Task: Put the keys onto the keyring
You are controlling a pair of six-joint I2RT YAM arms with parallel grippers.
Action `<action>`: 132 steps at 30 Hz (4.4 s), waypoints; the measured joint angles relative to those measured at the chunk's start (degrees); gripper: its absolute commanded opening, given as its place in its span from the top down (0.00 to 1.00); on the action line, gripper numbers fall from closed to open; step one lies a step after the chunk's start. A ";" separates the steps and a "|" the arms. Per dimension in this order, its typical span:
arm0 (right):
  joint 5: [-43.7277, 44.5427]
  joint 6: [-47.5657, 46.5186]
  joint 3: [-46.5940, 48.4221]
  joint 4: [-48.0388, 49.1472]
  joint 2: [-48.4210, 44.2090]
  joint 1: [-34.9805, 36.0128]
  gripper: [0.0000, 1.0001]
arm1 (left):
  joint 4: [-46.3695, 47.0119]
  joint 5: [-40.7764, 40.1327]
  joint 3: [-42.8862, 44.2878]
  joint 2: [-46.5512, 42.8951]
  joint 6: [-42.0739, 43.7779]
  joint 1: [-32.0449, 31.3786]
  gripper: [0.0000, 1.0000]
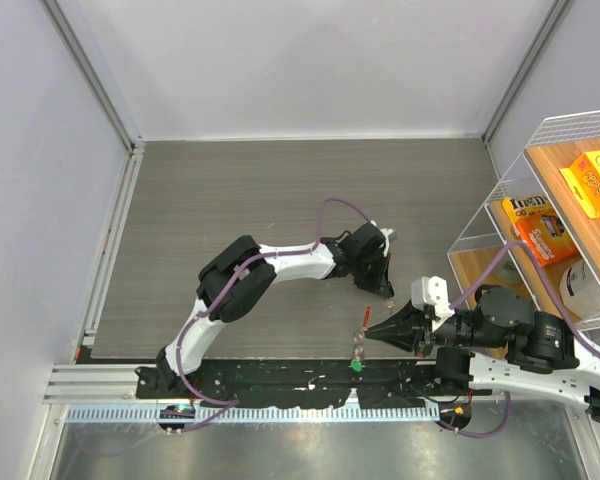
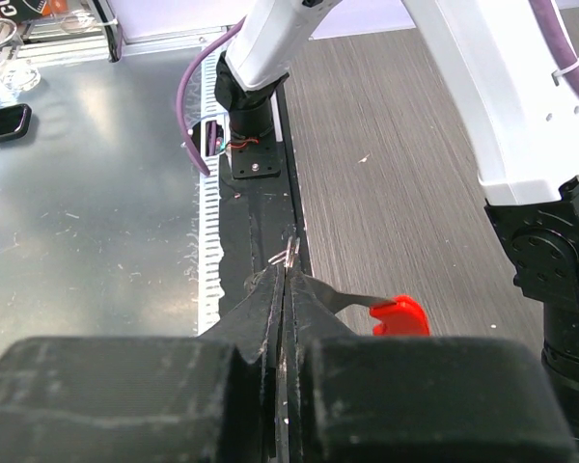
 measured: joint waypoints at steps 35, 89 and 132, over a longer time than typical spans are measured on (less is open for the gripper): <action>-1.77 -3.04 11.28 -12.63 8.59 -0.02 0.94 | -3.17 -2.67 -30.32 -59.10 26.69 -0.96 1.00; -21.49 -8.44 15.65 -4.17 34.03 -0.02 0.94 | 23.76 25.83 -61.13 -92.83 45.40 -4.04 1.00; -20.46 -7.32 16.68 -2.19 32.11 -1.60 0.94 | 26.58 31.26 -62.58 -92.78 45.48 -4.02 1.00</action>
